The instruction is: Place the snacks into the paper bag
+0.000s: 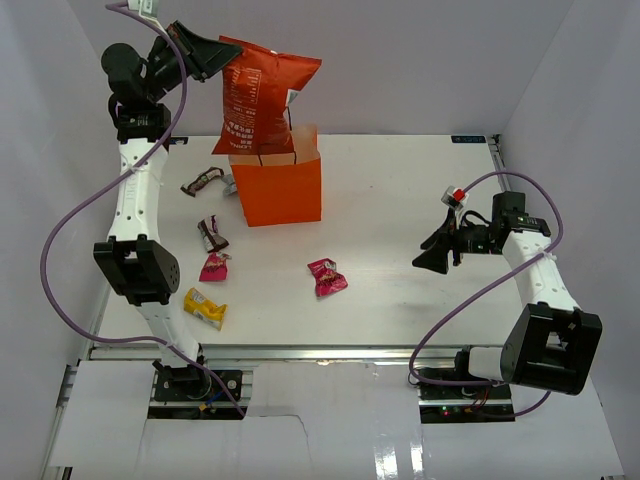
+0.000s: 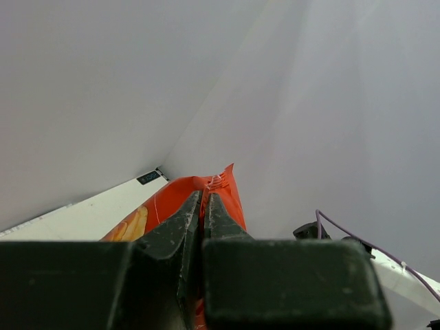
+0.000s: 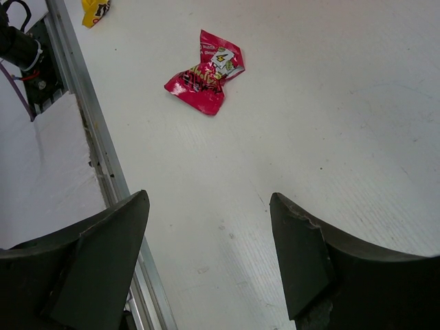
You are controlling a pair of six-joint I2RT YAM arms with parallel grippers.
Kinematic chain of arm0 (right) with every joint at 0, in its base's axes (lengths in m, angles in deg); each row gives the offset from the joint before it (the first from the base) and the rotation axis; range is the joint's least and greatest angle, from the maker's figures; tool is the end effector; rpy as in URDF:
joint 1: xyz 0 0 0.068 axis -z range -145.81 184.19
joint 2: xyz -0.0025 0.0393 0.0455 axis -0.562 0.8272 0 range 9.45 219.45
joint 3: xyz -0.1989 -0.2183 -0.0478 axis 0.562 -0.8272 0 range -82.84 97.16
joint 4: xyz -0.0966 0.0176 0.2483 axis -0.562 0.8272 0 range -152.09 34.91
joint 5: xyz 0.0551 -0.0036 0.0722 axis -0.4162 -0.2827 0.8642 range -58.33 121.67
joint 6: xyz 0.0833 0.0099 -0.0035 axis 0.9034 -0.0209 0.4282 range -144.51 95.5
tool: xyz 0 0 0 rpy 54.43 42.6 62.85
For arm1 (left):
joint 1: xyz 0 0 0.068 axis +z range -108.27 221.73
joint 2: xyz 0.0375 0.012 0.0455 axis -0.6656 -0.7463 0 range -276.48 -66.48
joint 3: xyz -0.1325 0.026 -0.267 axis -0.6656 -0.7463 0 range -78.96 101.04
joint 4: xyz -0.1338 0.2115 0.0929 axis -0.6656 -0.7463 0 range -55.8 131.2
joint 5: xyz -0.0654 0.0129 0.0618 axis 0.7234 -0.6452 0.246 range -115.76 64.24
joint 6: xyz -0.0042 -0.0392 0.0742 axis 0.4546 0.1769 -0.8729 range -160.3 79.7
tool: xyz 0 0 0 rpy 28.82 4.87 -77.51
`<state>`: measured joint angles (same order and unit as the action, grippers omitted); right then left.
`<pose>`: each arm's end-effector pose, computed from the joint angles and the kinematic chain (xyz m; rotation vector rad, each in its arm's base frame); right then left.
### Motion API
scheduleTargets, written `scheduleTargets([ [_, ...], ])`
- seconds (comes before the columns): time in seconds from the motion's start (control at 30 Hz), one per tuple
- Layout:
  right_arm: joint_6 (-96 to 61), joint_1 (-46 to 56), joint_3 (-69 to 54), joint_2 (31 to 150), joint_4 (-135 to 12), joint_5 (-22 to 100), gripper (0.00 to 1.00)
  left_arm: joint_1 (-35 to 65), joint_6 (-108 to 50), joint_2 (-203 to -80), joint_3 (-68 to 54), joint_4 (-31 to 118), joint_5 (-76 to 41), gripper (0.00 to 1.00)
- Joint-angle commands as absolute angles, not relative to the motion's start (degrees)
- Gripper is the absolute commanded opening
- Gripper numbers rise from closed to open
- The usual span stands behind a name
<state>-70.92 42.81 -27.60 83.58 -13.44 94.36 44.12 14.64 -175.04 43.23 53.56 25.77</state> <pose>0.2455 0.0289 0.2696 -0.9364 1.9370 0.9578 0.4520 -0.0388 0.5594 0.2205 1.3907 -1.2716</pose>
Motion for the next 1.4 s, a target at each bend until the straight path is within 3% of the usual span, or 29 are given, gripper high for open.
scheduleTargets([
  [0.0,-69.6,42.9,-28.0,84.2,-15.4,95.0,0.77,44.0,14.1,-172.9,43.9,55.9,25.1,0.0],
  [0.47,-69.2,43.0,-27.9,85.2,-16.1,94.8,0.77,38.3,13.0,-175.6,46.6,55.5,24.2,0.0],
  [1.0,-69.7,42.9,-28.0,85.8,-15.3,94.3,0.77,35.9,8.2,-174.6,40.1,52.5,23.7,0.0],
  [1.07,-70.5,42.7,-27.6,86.0,-14.6,94.2,0.77,36.0,7.9,-173.8,37.5,52.3,23.5,0.07],
  [1.17,-72.2,42.4,-27.2,86.4,-12.8,93.5,0.77,36.0,7.4,-172.3,35.0,52.0,23.0,0.28],
  [1.2,-72.6,42.1,-27.0,86.4,-12.4,93.3,0.77,36.0,7.2,-171.5,34.6,51.8,22.8,0.39],
  [1.37,-73.5,39.0,-26.1,86.6,-10.9,90.6,0.77,36.0,3.0,-169.4,35.2,46.3,18.8,0.57],
])
